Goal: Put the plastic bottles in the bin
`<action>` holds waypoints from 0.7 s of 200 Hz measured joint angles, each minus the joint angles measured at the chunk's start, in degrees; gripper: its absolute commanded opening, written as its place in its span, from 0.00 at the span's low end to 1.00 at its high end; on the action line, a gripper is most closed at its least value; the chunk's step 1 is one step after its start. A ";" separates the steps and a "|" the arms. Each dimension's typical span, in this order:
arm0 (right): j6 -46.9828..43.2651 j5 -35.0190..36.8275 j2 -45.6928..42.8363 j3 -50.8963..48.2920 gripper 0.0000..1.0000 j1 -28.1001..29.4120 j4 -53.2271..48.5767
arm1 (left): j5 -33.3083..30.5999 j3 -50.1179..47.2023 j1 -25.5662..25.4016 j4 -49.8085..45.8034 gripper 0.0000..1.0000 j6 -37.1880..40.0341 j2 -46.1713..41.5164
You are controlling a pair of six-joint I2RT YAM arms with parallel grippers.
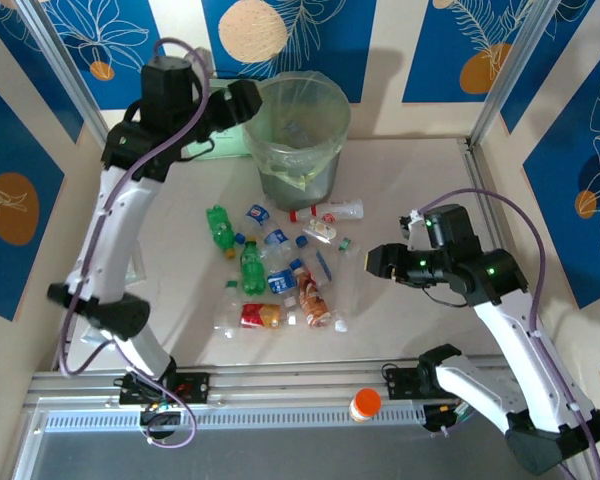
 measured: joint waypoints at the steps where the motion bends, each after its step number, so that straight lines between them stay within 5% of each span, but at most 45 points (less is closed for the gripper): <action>1: 0.00 0.04 0.11 0.00 0.56 0.11 0.00 | -0.11 -0.42 0.00 0.00 0.84 0.00 -0.31; 92: -5.66 7.19 13.55 3.41 0.56 15.89 -1.64 | -3.41 -42.93 0.55 -10.29 0.84 -4.66 -23.45; 140: -8.50 11.04 22.12 6.60 0.56 24.26 -2.14 | -2.08 -51.23 0.68 -13.92 0.85 -7.21 -27.10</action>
